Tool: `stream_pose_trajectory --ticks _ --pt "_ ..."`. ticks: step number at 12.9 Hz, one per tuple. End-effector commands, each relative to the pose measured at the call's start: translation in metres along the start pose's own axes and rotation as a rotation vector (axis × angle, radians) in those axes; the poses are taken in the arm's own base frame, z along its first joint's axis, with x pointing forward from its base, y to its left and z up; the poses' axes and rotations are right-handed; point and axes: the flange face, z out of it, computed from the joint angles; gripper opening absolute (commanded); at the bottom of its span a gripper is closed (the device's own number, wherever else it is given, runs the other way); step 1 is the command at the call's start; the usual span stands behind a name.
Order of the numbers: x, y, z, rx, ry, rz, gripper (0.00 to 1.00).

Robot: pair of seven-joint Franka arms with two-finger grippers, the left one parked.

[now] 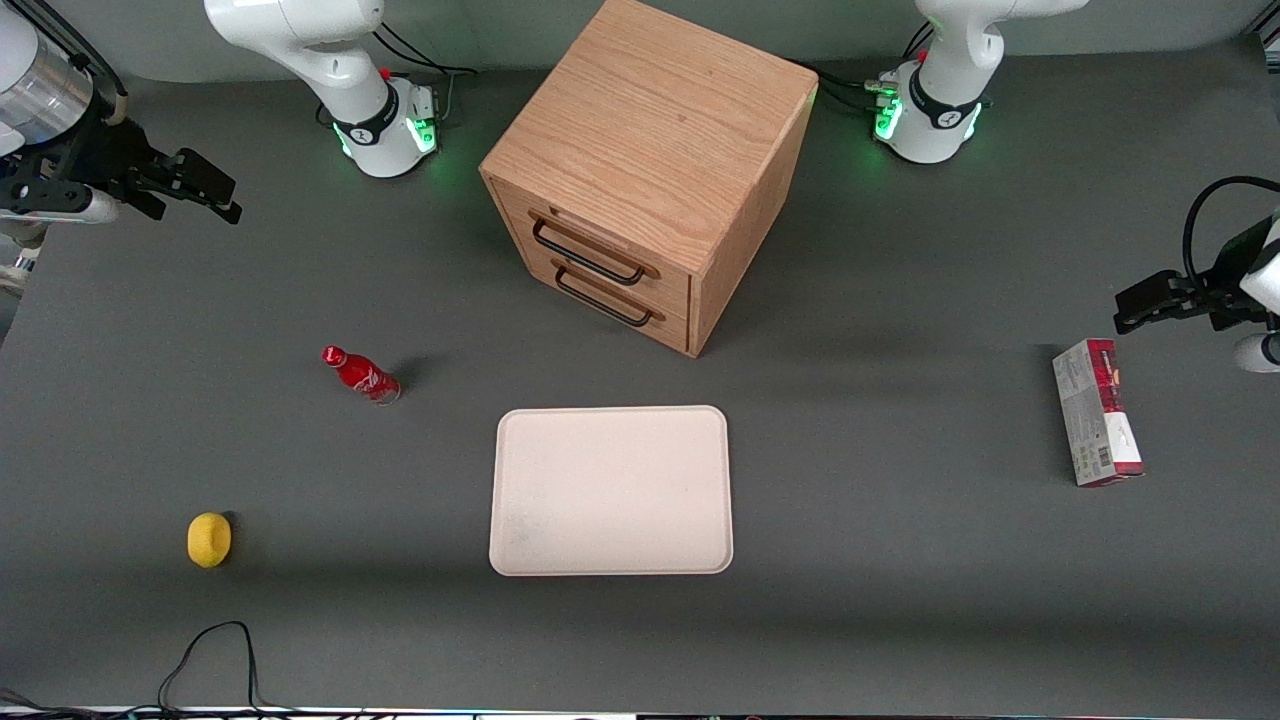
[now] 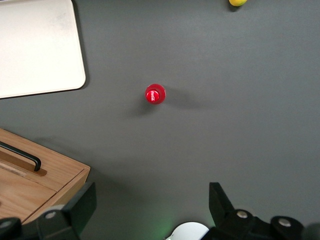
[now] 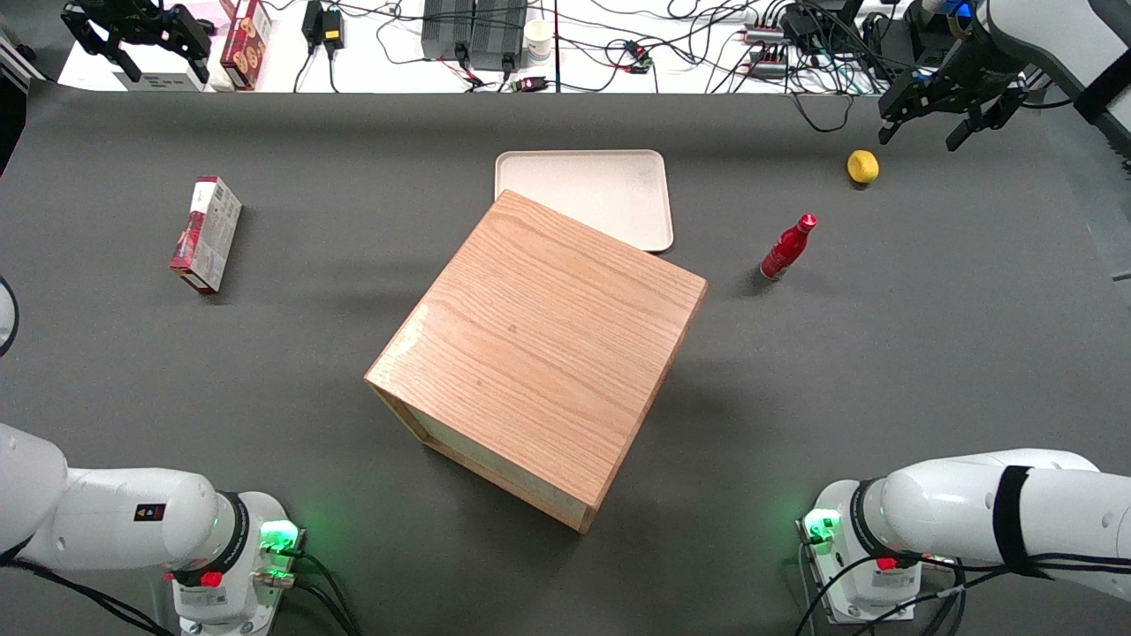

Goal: Open upper drawer
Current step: 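Move the right gripper to the upper drawer's black handle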

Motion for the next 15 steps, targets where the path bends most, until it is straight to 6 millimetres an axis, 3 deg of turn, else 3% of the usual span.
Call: stream_pose_trajectory --ticks 1,4,7,8,11,15 --pt "0.008 0.0 0.0 -0.015 -0.019 -0.015 1.0" --pt "0.029 -0.003 -0.001 0.012 -0.023 -0.057 1.0" --pt "0.05 -0.028 -0.007 0.092 -0.013 -0.273 1.0" --pt "0.047 -0.043 -0.015 0.092 -0.007 -0.316 1.0" --pt "0.039 -0.142 -0.031 0.063 -0.002 -0.5 1.0" --pt "-0.004 -0.258 -0.016 -0.003 -0.018 -0.751 1.0"
